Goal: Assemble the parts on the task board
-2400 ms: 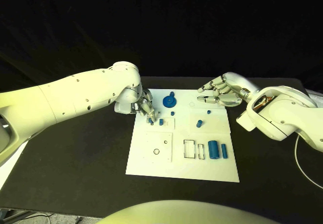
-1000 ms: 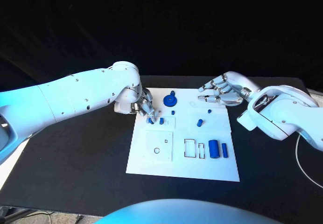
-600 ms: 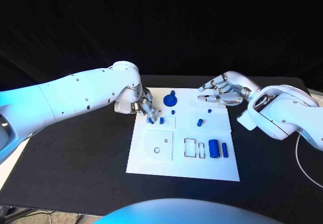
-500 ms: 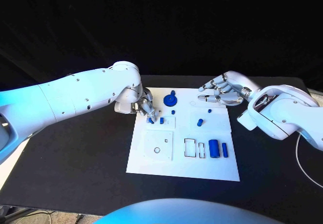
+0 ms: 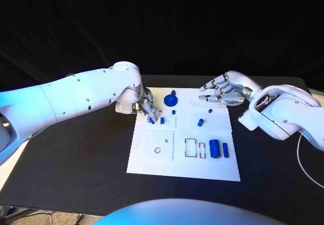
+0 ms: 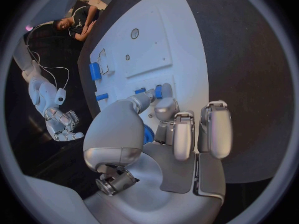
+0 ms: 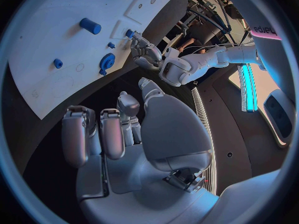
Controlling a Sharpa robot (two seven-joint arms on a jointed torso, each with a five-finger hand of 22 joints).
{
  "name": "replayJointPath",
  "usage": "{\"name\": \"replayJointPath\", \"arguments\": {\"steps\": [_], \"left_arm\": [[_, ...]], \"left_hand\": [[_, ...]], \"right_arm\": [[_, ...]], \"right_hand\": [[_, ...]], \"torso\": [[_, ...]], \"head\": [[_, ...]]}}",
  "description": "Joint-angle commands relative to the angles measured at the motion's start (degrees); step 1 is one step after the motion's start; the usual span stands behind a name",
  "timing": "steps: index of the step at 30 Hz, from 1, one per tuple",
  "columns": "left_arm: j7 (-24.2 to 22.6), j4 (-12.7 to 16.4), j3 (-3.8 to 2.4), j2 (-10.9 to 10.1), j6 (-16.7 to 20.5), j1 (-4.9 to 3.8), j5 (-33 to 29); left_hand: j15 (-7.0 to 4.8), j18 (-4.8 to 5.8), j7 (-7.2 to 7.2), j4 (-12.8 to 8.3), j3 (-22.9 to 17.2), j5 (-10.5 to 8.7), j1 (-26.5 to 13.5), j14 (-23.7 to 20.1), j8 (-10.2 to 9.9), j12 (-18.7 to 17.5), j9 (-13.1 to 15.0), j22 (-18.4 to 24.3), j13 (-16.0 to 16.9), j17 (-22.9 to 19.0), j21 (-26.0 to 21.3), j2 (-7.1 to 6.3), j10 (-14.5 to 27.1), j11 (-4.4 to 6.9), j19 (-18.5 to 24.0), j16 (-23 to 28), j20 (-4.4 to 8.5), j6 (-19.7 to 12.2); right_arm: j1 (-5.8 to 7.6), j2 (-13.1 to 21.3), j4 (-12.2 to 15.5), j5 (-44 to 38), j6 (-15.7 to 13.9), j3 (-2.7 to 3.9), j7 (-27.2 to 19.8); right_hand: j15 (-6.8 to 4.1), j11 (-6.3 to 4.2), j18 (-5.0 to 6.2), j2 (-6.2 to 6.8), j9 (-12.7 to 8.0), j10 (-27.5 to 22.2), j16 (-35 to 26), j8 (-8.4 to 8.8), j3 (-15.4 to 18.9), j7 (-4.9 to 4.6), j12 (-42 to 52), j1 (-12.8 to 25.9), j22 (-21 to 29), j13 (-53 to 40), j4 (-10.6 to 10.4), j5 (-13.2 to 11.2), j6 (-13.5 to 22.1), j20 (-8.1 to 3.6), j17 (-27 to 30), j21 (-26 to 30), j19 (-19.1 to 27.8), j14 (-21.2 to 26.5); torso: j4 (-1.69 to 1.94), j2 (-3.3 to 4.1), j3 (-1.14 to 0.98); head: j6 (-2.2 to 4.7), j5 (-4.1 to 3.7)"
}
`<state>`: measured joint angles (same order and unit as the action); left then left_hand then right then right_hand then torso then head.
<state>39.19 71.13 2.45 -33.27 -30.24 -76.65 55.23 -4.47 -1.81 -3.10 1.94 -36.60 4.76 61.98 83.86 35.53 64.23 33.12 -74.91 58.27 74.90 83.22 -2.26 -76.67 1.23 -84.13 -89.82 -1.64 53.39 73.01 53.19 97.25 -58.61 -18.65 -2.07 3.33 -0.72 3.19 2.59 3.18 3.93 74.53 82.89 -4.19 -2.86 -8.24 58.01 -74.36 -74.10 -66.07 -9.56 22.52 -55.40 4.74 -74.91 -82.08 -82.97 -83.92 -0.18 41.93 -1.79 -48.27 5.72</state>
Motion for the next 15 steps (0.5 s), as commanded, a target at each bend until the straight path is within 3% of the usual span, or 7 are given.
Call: {"name": "replayJointPath", "arguments": {"steps": [1,12,15], "left_arm": [[7.23,-0.29,0.83,0.24,-1.06,1.31,0.15],[8.45,-0.46,0.85,0.28,-0.65,1.35,0.26],[8.51,-0.52,0.86,0.29,-0.45,1.39,0.50]], "left_hand": [[0.05,-0.29,0.31,-6.16,-5.90,0.05,-1.03,6.14,-0.40,-0.43,0.10,-8.37,-0.17,15.10,-0.26,-0.18,0.10,0.10,-1.97,-0.18,-0.15,0.04],[-0.34,-0.32,1.04,-3.05,2.01,-0.20,-5.85,6.14,-2.35,-0.46,0.14,-8.39,-0.14,15.10,-0.45,-3.54,-0.04,0.60,-1.95,-0.18,0.07,2.32],[-0.19,-0.33,0.83,-0.40,6.48,-1.10,-8.96,6.14,-2.59,-0.43,0.26,-8.33,-0.16,15.10,-0.57,-4.39,-0.04,0.42,-1.91,-0.18,0.01,3.12]], "right_arm": [[-0.04,0.02,0.12,-0.50,0.71,0.00,-0.37],[-0.04,0.09,0.17,-0.50,0.71,0.00,-0.38],[-0.04,0.11,0.19,-0.50,0.67,0.00,-0.42]], "right_hand": [[-0.52,-0.04,0.76,0.01,-0.03,-0.33,-0.25,0.13,0.30,-0.06,-0.35,-0.43,0.08,0.05,-0.03,0.38,-0.03,0.02,-3.16,0.32,0.31,-3.45],[-0.52,-0.03,0.76,0.01,-0.03,-0.35,-0.26,0.13,0.32,-0.06,-0.39,-0.46,0.10,0.09,-0.03,0.43,-0.04,0.02,-3.16,0.34,0.32,-3.45],[-0.52,-0.03,0.77,0.01,-0.03,-0.37,-0.28,0.13,0.33,-0.06,-0.43,-0.47,0.14,0.12,-0.04,0.45,-0.04,0.02,-3.13,0.36,0.34,-3.45]], "torso": [[0.00,0.03,0.00],[0.00,0.02,-0.01],[0.01,0.02,-0.01]], "head": [[0.00,-0.06],[-0.04,-0.08],[-0.04,-0.10]]}}
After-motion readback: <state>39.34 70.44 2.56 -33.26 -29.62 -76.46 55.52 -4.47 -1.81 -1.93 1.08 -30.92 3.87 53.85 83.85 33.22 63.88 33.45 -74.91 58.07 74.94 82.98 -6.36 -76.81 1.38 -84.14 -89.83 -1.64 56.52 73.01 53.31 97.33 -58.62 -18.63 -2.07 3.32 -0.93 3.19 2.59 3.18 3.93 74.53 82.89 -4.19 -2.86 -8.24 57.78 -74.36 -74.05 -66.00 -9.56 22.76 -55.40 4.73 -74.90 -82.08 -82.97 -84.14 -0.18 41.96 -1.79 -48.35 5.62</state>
